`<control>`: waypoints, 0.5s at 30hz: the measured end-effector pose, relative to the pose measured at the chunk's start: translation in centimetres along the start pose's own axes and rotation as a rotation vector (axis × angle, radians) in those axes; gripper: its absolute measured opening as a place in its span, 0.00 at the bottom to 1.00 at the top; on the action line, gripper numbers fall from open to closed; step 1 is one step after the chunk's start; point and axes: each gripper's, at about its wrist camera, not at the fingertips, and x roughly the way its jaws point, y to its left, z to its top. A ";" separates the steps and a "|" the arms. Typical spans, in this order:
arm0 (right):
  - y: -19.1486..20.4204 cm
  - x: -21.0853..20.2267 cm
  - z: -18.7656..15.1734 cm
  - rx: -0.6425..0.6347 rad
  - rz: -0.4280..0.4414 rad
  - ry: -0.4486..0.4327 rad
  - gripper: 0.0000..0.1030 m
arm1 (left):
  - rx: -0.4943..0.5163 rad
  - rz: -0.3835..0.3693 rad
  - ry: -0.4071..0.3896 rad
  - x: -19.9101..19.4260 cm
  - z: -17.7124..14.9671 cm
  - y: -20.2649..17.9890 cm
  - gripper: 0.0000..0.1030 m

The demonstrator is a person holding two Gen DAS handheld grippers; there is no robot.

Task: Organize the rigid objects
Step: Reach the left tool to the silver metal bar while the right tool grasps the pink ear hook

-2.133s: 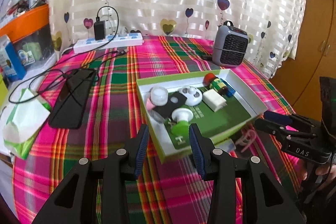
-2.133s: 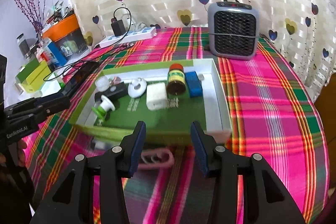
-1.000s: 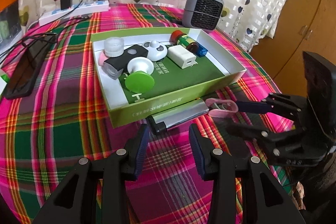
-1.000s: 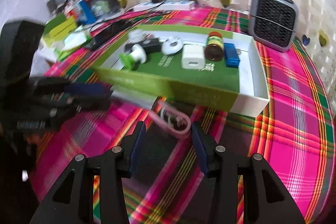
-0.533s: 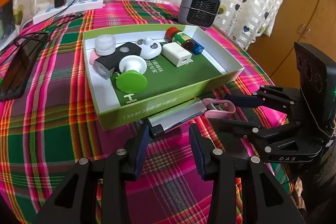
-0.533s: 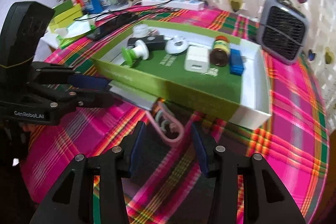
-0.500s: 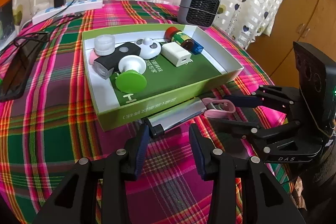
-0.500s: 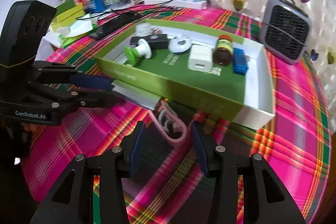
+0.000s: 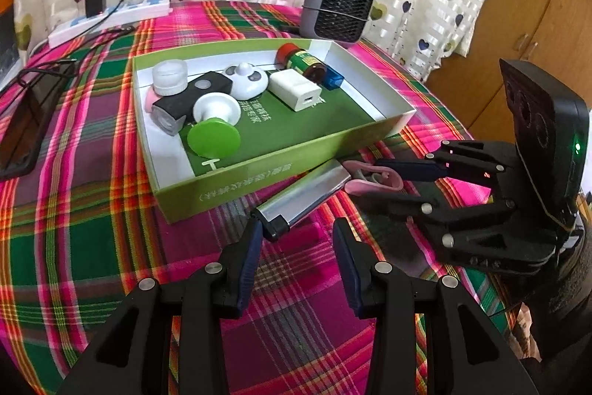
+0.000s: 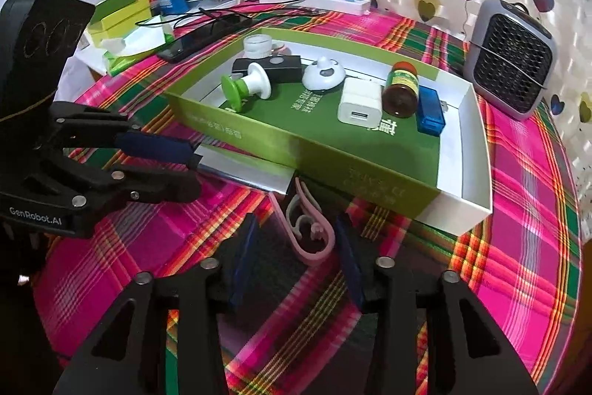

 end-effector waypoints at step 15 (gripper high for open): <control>-1.0 -1.4 -1.5 0.082 -0.039 -0.011 0.24 | 0.073 -0.050 0.029 0.2 -1.2 -3.1 0.37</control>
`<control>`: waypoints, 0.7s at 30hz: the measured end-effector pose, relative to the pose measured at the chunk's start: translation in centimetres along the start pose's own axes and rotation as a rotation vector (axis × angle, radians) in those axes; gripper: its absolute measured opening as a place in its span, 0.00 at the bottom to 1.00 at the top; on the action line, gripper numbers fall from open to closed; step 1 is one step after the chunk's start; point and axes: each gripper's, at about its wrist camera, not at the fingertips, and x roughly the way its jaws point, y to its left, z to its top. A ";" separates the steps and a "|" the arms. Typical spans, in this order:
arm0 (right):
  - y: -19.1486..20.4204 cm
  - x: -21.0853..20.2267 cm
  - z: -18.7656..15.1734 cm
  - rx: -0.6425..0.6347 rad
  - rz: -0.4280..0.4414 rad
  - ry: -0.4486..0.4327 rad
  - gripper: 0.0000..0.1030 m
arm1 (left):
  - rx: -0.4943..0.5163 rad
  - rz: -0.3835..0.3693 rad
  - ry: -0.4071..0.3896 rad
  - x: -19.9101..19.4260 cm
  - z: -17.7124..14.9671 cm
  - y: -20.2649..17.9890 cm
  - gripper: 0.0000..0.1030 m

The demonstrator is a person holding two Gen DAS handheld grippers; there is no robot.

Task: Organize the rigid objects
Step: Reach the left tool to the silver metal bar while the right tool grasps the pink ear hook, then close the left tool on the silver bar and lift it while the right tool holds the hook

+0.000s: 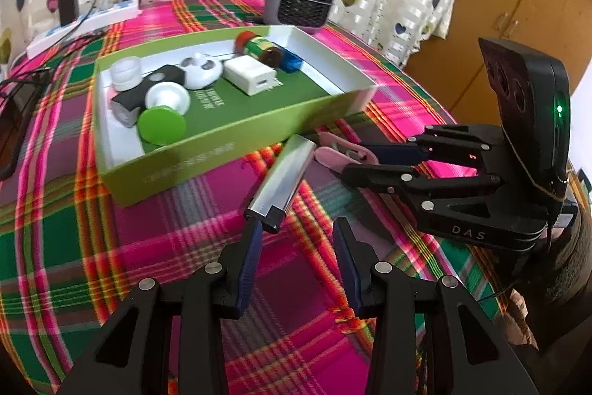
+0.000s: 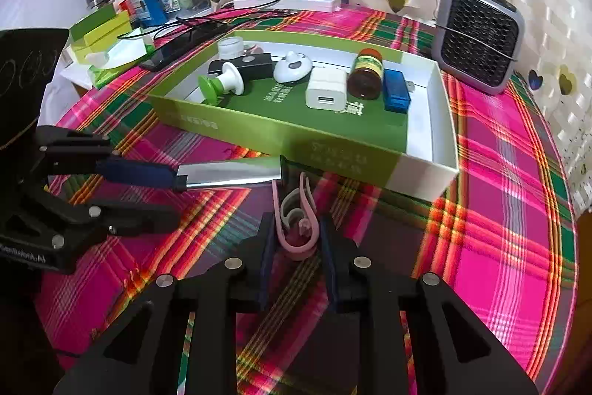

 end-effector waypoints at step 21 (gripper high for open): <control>-1.0 -1.1 -1.3 0.064 -0.071 -0.004 0.22 | 0.076 0.122 -0.007 1.0 2.0 -0.5 0.37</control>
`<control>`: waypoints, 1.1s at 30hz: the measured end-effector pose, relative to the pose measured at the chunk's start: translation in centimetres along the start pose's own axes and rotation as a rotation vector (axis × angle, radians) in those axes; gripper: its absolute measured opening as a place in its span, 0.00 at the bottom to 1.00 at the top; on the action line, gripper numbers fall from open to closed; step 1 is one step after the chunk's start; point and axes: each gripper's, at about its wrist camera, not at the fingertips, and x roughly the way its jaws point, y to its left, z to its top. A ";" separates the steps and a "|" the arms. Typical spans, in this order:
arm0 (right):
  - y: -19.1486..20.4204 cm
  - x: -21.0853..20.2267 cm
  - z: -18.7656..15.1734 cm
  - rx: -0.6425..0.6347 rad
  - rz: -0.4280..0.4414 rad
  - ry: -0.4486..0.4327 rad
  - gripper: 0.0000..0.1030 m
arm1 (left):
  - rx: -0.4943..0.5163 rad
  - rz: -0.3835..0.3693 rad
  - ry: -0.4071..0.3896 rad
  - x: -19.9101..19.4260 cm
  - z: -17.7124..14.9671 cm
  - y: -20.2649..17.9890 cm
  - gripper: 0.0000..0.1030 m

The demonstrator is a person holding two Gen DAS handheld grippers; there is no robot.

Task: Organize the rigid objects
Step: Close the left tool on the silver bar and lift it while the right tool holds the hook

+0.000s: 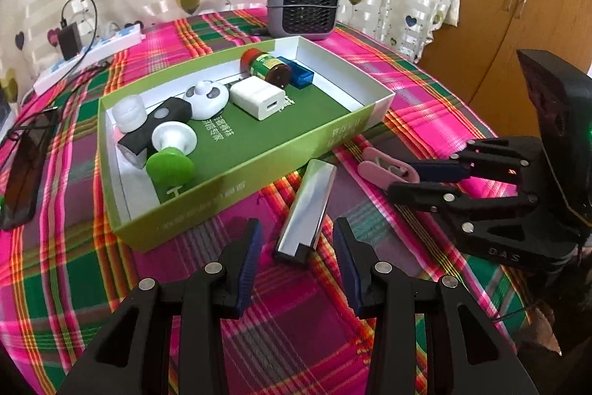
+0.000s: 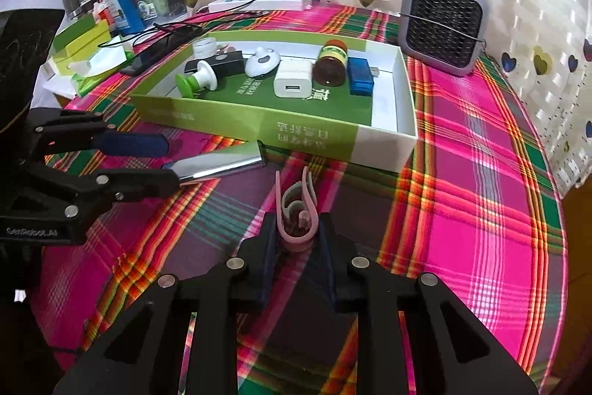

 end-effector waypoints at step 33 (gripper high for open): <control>-0.1 0.8 0.8 0.014 -0.054 -0.004 0.36 | 0.077 0.104 0.028 2.1 1.1 -1.4 0.37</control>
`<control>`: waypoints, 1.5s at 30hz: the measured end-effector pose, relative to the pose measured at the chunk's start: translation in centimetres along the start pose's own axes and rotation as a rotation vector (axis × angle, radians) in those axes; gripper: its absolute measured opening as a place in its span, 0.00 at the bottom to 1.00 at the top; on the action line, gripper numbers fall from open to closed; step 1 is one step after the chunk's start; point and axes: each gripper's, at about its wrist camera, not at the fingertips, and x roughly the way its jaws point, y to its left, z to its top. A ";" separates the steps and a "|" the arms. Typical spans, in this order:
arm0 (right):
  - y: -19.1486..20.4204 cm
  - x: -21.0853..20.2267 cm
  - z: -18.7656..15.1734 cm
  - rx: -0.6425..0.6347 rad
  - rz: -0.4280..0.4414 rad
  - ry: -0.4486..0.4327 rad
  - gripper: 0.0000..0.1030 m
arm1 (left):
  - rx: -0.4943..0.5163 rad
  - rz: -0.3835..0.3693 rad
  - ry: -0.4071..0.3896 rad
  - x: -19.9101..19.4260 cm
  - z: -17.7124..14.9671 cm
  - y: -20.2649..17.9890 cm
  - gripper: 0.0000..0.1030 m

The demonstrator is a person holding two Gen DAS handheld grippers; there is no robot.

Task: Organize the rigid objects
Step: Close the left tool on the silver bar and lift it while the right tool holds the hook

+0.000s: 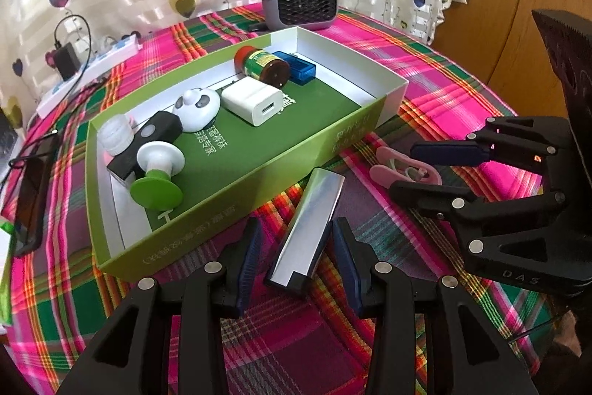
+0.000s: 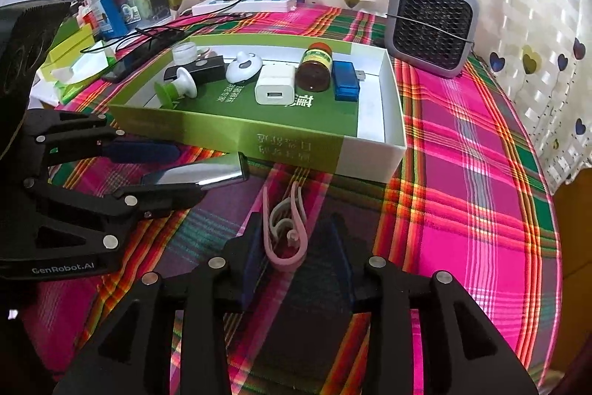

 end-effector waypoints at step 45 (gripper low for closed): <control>1.2 -1.6 -1.2 0.022 0.032 -0.026 0.23 | -0.035 -0.034 -0.033 -2.0 -1.6 -0.6 0.21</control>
